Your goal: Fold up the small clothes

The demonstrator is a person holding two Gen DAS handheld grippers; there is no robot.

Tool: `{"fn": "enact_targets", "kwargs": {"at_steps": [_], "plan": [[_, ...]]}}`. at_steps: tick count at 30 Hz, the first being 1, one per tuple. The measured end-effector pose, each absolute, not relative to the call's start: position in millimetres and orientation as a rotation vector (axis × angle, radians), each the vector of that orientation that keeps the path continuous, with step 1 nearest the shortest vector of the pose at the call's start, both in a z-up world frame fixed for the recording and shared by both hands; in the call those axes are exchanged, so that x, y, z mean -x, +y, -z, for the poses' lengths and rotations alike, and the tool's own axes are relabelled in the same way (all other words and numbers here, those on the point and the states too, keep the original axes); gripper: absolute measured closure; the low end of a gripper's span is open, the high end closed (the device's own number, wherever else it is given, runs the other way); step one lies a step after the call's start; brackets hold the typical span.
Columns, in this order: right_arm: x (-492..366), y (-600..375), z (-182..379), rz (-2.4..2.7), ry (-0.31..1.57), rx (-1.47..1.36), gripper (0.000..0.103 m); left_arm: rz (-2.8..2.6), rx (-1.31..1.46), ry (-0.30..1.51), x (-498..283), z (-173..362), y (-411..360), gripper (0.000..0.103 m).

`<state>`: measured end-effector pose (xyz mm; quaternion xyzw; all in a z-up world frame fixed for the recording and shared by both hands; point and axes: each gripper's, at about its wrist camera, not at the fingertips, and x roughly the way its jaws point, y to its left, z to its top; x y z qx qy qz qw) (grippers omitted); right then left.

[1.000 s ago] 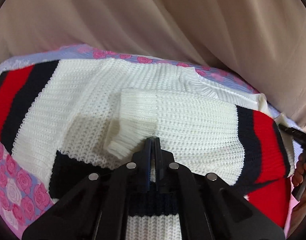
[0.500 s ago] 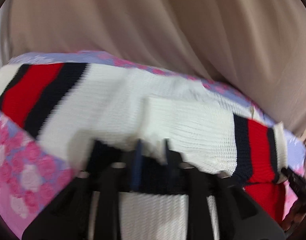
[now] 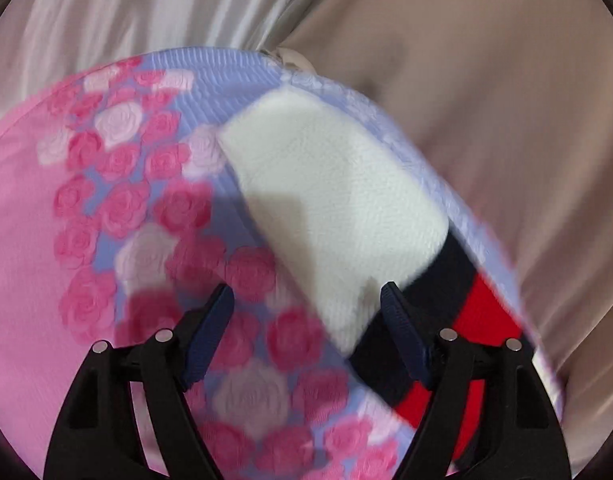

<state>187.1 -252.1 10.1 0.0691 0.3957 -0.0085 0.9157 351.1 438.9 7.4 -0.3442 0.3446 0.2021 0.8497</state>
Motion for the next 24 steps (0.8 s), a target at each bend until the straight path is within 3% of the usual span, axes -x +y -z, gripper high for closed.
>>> {"fn": "enact_targets", "kwargs": {"at_steps": [2, 3, 8, 11, 15, 20, 22, 24], "plan": [[-187.7, -253.8, -8.5, 0.018, 0.814, -0.136, 0.053, -0.393, 0.767, 0.727, -357.3, -7.0, 438.3, 0.064], [-186.7, -253.5, -7.8, 0.020, 0.814, -0.131, 0.052, -0.359, 0.787, 0.739, -362.9, -7.4, 434.7, 0.094], [-190.6, -255.7, -4.9, 0.024, 0.809, -0.134, 0.050, -0.306, 0.559, 0.633, -366.1, -72.2, 355.6, 0.096], [-190.2, -258.2, -4.8, 0.021, 0.805, -0.144, 0.050, -0.119, 0.401, 0.541, -351.9, -128.7, 256.2, 0.096], [-188.1, -260.5, -6.5, 0.031, 0.794, -0.156, 0.047, 0.143, 0.255, 0.527, -336.4, -164.2, 126.1, 0.096], [-184.8, -264.3, -6.8, 0.023, 0.777, -0.189, 0.046, 0.396, 0.158, 0.658, -323.5, -118.8, -22.4, 0.091], [-183.9, -264.7, -6.4, 0.019, 0.772, -0.198, 0.045, 0.433, 0.099, 0.733, -320.8, -80.0, -62.8, 0.074], [-181.8, -266.1, -6.8, 0.016, 0.761, -0.212, 0.042, 0.441, 0.075, 0.776, -310.9, -49.9, -78.1, 0.064]]}}
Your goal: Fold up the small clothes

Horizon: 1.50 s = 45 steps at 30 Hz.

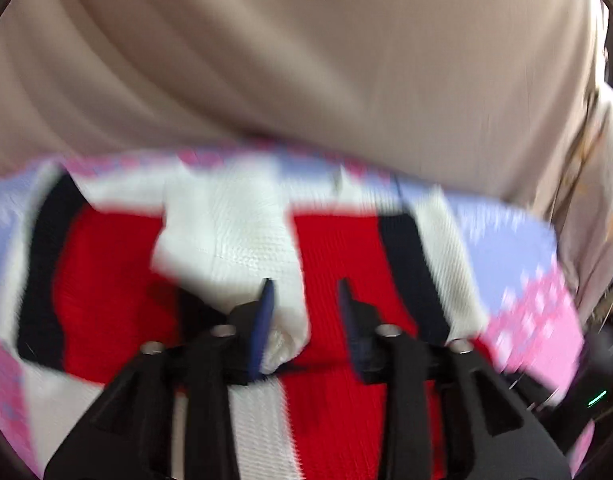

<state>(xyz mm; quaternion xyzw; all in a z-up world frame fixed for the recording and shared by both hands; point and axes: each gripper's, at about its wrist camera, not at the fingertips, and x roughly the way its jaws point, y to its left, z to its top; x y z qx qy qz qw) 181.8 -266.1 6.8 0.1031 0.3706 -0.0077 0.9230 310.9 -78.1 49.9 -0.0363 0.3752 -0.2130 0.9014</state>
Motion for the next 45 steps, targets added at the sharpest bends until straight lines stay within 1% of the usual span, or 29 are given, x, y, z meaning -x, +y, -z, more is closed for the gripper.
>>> {"fn": "enact_targets", "kwargs": {"at_steps": [2, 3, 4, 6, 7, 9, 11, 12, 13, 15, 18, 20, 22, 24, 26, 28, 31, 34, 36, 37, 38, 39, 40, 41, 42, 43, 45], "plan": [[-179.0, -269.4, -8.8, -0.002, 0.744, -0.234, 0.041, 0.430, 0.101, 0.759, -300.6, -36.8, -64.5, 0.063], [-178.3, -270.0, -9.6, -0.010, 0.737, -0.241, 0.041, 0.414, 0.117, 0.741, -296.1, -35.4, -49.0, 0.055], [-177.6, -270.8, -10.8, -0.021, 0.731, -0.248, 0.040, 0.391, 0.143, 0.718, -290.0, -37.7, -32.7, 0.045], [-177.0, -269.1, -14.8, -0.024, 0.718, -0.236, 0.040, 0.336, 0.206, 0.669, -276.0, -45.4, 9.1, 0.034], [-177.4, -265.5, -19.1, -0.027, 0.709, -0.217, 0.040, 0.307, 0.246, 0.651, -271.1, -49.4, 32.4, 0.029], [-183.9, -251.3, -32.3, -0.058, 0.694, -0.178, 0.040, 0.241, 0.296, 0.649, -270.4, -53.9, 69.6, 0.026], [-196.0, -230.8, -45.4, -0.118, 0.703, -0.142, 0.040, 0.182, 0.357, 0.677, -275.3, -48.8, 103.6, 0.026], [-205.1, -214.2, -53.6, -0.162, 0.709, -0.111, 0.038, 0.161, 0.390, 0.699, -279.1, -44.8, 115.7, 0.026], [-213.4, -199.5, -57.9, -0.191, 0.718, -0.080, 0.033, 0.145, 0.438, 0.723, -282.6, -40.6, 129.2, 0.026], [-237.4, -162.6, -58.8, -0.238, 0.751, 0.026, 0.031, 0.133, 0.540, 0.754, -286.4, -32.8, 144.8, 0.026], [-271.4, -124.8, -39.5, -0.226, 0.815, 0.164, 0.032, 0.118, 0.580, 0.745, -283.1, -28.8, 147.8, 0.026], [-290.2, -121.3, -31.9, -0.145, 0.822, 0.204, 0.036, 0.126, 0.580, 0.757, -282.0, -25.6, 138.7, 0.026], [-293.4, -147.2, -43.9, -0.085, 0.772, 0.102, 0.039, 0.144, 0.584, 0.770, -279.0, -24.5, 142.5, 0.026], [-287.9, -197.1, -53.8, 0.002, 0.731, -0.070, 0.038, 0.162, 0.575, 0.763, -276.3, -25.2, 143.8, 0.026], [-278.0, -243.6, -48.4, 0.058, 0.751, -0.208, 0.037, 0.166, 0.558, 0.757, -274.7, -29.4, 142.4, 0.026], [-267.0, -268.3, -41.8, 0.070, 0.780, -0.268, 0.035, 0.186, 0.565, 0.761, -275.5, -30.8, 138.9, 0.026], [-255.0, -279.2, -41.3, -0.021, 0.784, -0.343, 0.035, 0.215, 0.591, 0.783, -284.3, -27.4, 130.0, 0.026], [-265.1, -274.9, -35.3, -0.075, 0.830, -0.370, 0.034, 0.198, 0.630, 0.829, -297.4, -15.4, 122.6, 0.026], [-272.7, -272.5, -29.0, -0.036, 0.852, -0.355, 0.034, 0.189, 0.696, 0.884, -303.0, -3.8, 124.2, 0.026], [-274.3, -270.0, -29.5, -0.032, 0.846, -0.356, 0.032, 0.193, 0.742, 0.899, -303.6, 1.1, 127.9, 0.026], [-275.2, -268.3, -30.5, -0.025, 0.833, -0.355, 0.032, 0.195, 0.771, 0.892, -302.9, 2.4, 132.4, 0.026], [-277.4, -266.5, -31.1, -0.034, 0.822, -0.355, 0.036, 0.191, 0.778, 0.883, -302.8, 1.9, 135.3, 0.027], [-279.9, -263.8, -32.4, -0.070, 0.817, -0.361, 0.063, 0.181, 0.776, 0.869, -302.4, -0.1, 138.4, 0.027], [-281.9, -259.8, -36.0, -0.110, 0.823, -0.373, 0.083, 0.165, 0.770, 0.849, -302.6, -3.5, 141.6, 0.027], [-281.3, -259.1, -40.4, -0.131, 0.815, -0.386, 0.092, 0.156, 0.764, 0.834, -302.7, -6.2, 143.3, 0.032], [-277.0, -258.9, -52.6, -0.152, 0.768, -0.391, 0.093, 0.148, 0.757, 0.818, -303.4, -10.0, 144.7, 0.037], [-252.0, -263.3, -92.4, -0.193, 0.622, -0.384, 0.094, 0.148, 0.738, 0.798, -306.7, -15.7, 145.0, 0.041]]}}
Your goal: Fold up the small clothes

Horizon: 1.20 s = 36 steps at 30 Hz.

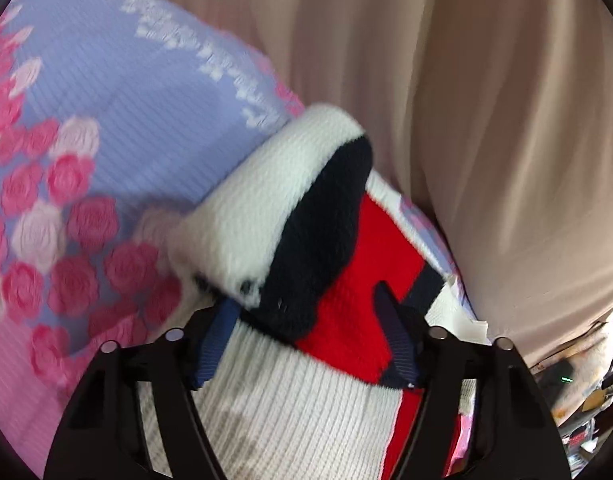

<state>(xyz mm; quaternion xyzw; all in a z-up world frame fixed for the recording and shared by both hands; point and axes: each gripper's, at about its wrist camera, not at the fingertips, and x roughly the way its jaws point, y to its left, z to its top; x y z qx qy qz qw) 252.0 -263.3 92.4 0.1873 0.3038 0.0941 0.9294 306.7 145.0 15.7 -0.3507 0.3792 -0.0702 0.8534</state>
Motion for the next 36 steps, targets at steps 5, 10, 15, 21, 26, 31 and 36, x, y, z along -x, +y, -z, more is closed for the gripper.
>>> {"fn": "enact_targets", "kwargs": {"at_steps": [5, 10, 15, 21, 26, 31, 36], "plan": [[-228.9, -300.6, -97.8, -0.012, 0.585, -0.302, 0.094, 0.093, 0.669, 0.834, -318.0, -4.2, 138.3, 0.065], [-237.5, -318.1, -55.8, 0.021, 0.750, -0.336, 0.094, 0.017, 0.467, 0.805, -310.3, -1.5, 109.7, 0.084], [-228.5, -319.6, -61.6, 0.034, 0.719, -0.286, 0.094, 0.016, 0.431, 0.798, -304.0, -1.9, 107.2, 0.087], [-211.2, -331.1, -64.7, 0.021, 0.659, -0.372, 0.095, 0.028, 0.386, 0.765, -283.6, -3.1, 100.0, 0.087], [-207.6, -329.0, -48.4, 0.075, 0.756, -0.337, 0.094, 0.030, 0.400, 0.748, -270.5, -1.0, 98.3, 0.086], [-185.9, -269.7, -125.0, -0.011, 0.606, -0.248, 0.081, 0.036, 0.426, 0.743, -265.9, 2.8, 104.4, 0.086], [-234.2, -152.8, -147.0, -0.357, 0.638, -0.134, 0.046, 0.045, 0.446, 0.738, -260.1, 1.2, 108.7, 0.086]]}}
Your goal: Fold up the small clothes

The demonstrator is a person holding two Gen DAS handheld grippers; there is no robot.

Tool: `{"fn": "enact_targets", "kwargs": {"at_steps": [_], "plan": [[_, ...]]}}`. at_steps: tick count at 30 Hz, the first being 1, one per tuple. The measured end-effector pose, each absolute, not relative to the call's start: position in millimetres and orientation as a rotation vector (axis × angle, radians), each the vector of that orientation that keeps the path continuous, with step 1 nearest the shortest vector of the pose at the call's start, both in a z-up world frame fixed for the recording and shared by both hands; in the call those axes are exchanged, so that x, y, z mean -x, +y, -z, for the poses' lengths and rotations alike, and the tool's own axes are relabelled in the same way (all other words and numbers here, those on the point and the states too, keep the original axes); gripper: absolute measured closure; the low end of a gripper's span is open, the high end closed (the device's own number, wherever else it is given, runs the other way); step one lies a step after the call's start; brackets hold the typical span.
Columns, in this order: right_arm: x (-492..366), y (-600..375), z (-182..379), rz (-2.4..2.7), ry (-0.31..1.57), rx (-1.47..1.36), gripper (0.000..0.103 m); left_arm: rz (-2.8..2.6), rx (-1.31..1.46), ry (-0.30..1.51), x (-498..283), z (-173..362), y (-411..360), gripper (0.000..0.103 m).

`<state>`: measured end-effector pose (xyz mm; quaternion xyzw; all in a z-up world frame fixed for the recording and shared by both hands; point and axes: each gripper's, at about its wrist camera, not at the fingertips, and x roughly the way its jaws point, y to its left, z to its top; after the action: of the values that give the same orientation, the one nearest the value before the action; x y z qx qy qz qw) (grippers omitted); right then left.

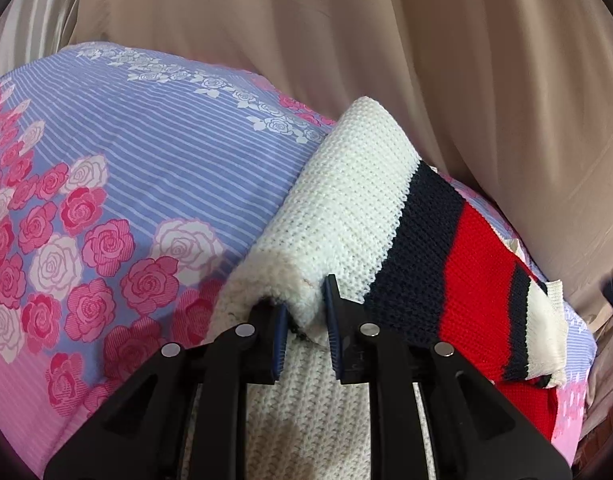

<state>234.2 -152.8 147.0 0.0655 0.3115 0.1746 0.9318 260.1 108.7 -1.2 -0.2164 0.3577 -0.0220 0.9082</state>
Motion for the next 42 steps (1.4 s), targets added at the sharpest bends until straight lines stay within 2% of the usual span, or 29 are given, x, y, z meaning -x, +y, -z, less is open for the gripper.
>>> {"fn": "enact_targets", "kwargs": {"at_steps": [5, 11, 12, 13, 15, 19, 23, 26, 30, 31, 35, 38, 39, 41, 42], "plan": [[-304.0, -57.4, -123.7, -0.448, 0.686, 0.022, 0.041, 0.062, 0.472, 0.732, -254.0, 2.0, 115.9, 0.086], [-385.9, -17.4, -53.5, -0.437, 0.822, 0.088, 0.042, 0.061, 0.474, 0.730, -249.2, 1.8, 119.3, 0.086], [-388.5, -17.5, -49.2, -0.445, 0.830, 0.085, 0.061, 0.061, 0.474, 0.730, -250.1, 2.0, 118.9, 0.087], [-390.8, -15.6, -45.5, -0.449, 0.828, 0.083, 0.091, 0.060, 0.473, 0.731, -250.7, 2.2, 118.6, 0.087], [-393.8, -12.2, -52.7, -0.444, 0.794, 0.075, 0.096, 0.052, 0.463, 0.733, -253.2, 2.2, 118.4, 0.088], [-398.1, -10.1, -75.7, -0.422, 0.710, 0.051, 0.097, 0.041, 0.446, 0.735, -252.1, 1.1, 111.8, 0.088], [-430.3, 4.6, -29.8, -0.355, 0.856, 0.120, 0.097, 0.037, 0.434, 0.736, -251.4, 0.5, 107.4, 0.088], [-429.9, -2.0, -41.6, -0.340, 0.848, 0.077, 0.096, 0.041, 0.440, 0.737, -255.1, -1.3, 102.8, 0.088], [-384.3, -37.5, -81.7, -0.357, 0.738, -0.001, 0.094, 0.049, 0.450, 0.737, -256.1, 0.5, 104.7, 0.088], [-367.1, -50.0, -87.3, -0.347, 0.716, -0.005, 0.087, 0.050, 0.452, 0.737, -255.5, 0.4, 107.9, 0.088], [-306.1, -103.0, -72.3, -0.385, 0.762, -0.003, 0.084, 0.044, 0.442, 0.738, -255.8, -0.2, 107.7, 0.088], [-292.0, -135.8, -37.5, -0.240, 0.843, 0.095, 0.091, 0.049, 0.448, 0.738, -257.1, 0.1, 108.3, 0.087], [-288.4, -160.9, -29.4, -0.183, 0.851, 0.084, 0.098, 0.051, 0.450, 0.738, -257.2, 0.1, 109.1, 0.087], [-275.8, -222.1, -35.1, -0.104, 0.823, -0.057, 0.102, 0.059, 0.457, 0.738, -257.7, 0.8, 111.3, 0.087], [-270.1, -245.2, -39.7, -0.029, 0.808, -0.097, 0.101, 0.060, 0.459, 0.737, -258.0, 2.4, 113.1, 0.087]]}}
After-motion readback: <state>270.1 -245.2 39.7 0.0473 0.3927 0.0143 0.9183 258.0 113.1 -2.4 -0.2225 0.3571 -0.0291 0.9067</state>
